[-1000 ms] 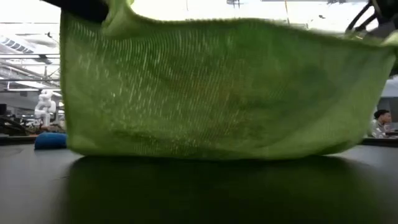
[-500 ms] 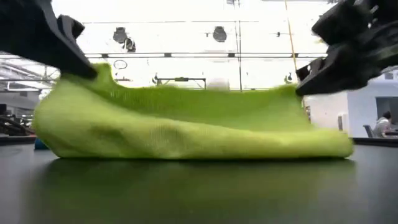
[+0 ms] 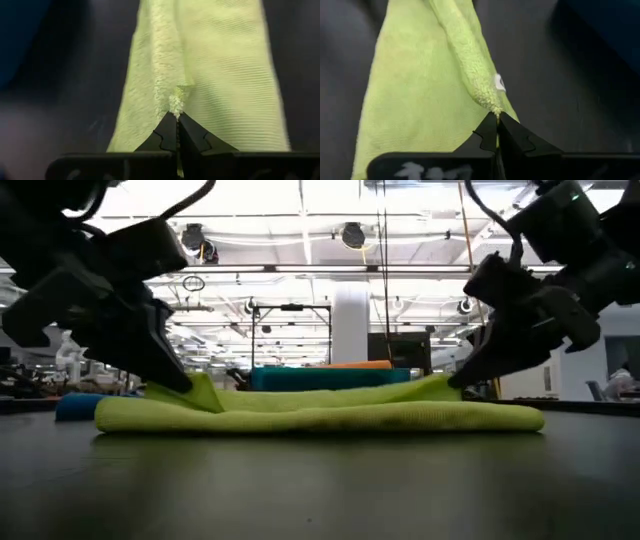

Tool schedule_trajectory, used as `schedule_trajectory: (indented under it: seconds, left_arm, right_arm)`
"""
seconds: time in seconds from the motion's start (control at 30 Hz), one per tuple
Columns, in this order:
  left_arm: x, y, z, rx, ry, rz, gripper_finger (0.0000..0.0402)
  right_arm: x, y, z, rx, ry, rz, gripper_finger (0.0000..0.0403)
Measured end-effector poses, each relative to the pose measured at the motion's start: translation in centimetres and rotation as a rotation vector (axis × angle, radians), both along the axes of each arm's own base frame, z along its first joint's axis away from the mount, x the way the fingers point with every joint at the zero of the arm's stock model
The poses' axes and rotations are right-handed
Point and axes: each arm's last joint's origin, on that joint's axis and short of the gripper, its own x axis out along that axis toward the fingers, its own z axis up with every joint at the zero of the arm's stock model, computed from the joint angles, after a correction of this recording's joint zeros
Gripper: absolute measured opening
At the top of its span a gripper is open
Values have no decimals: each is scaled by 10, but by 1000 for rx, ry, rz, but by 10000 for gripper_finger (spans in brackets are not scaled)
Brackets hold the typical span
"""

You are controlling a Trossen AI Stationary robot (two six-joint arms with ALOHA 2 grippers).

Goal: Fold microfiber towels
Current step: Fold the green microfiber cloth

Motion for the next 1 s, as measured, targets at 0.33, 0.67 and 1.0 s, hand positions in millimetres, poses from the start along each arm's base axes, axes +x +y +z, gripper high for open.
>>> schedule_trajectory:
  seconds: [0.33, 0.67, 1.0]
  left_arm:
    - [2, 18, -7, 0, 25, 22, 2]
    - [8, 25, -4, -6, 0, 50, 75]
    - [9, 31, -3, -4, 0, 82, 154]
  right_arm:
    - [1, 0, -9, 8, 48, 6, 0]
    - [1, -3, -7, -47, 17, -80, 37]
    - [-3, -6, 1, -92, 3, -173, 55]
